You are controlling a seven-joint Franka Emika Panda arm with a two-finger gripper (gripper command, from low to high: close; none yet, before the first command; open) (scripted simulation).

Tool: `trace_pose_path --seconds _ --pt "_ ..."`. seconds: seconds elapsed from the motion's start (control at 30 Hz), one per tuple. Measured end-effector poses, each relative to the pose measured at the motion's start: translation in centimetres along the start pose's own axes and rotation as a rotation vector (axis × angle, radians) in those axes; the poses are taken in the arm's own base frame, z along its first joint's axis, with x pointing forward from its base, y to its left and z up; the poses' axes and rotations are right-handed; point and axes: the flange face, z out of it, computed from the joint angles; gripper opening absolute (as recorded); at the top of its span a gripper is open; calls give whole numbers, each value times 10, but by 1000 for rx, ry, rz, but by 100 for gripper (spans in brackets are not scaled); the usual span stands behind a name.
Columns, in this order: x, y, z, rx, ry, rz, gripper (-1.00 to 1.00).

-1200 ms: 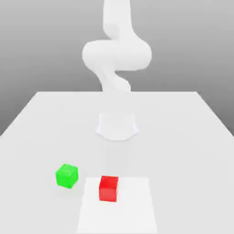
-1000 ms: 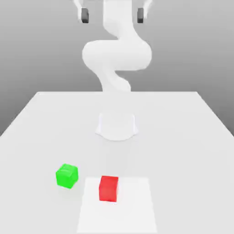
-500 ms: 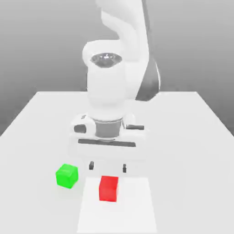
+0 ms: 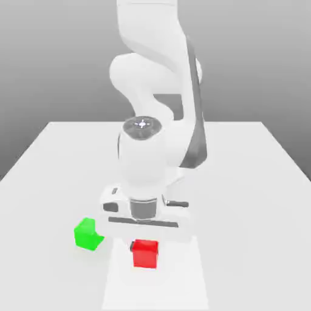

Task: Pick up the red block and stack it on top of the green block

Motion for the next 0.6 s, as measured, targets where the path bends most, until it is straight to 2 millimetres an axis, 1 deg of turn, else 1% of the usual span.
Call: trace_pose_path --seconds 0.1,0.13,0.17,0.2,0.27,0.33,0.37,0.4,0.57,0.6 --pt "-1 1 -28 0 0 0 -100" --pt "2 6 -36 -2 2 22 -100" --pt "12 20 -44 -4 5 80 -100" --pt "28 43 -50 -6 7 171 -100" --pt "45 80 -62 -6 8 322 -100" --pt "58 121 -72 -3 4 485 -100" --pt "61 131 -70 -1 2 524 -100" --pt "62 135 -64 0 0 543 -100" --pt "63 139 -23 1 -1 562 -100" --pt "63 140 -15 1 0 562 100"
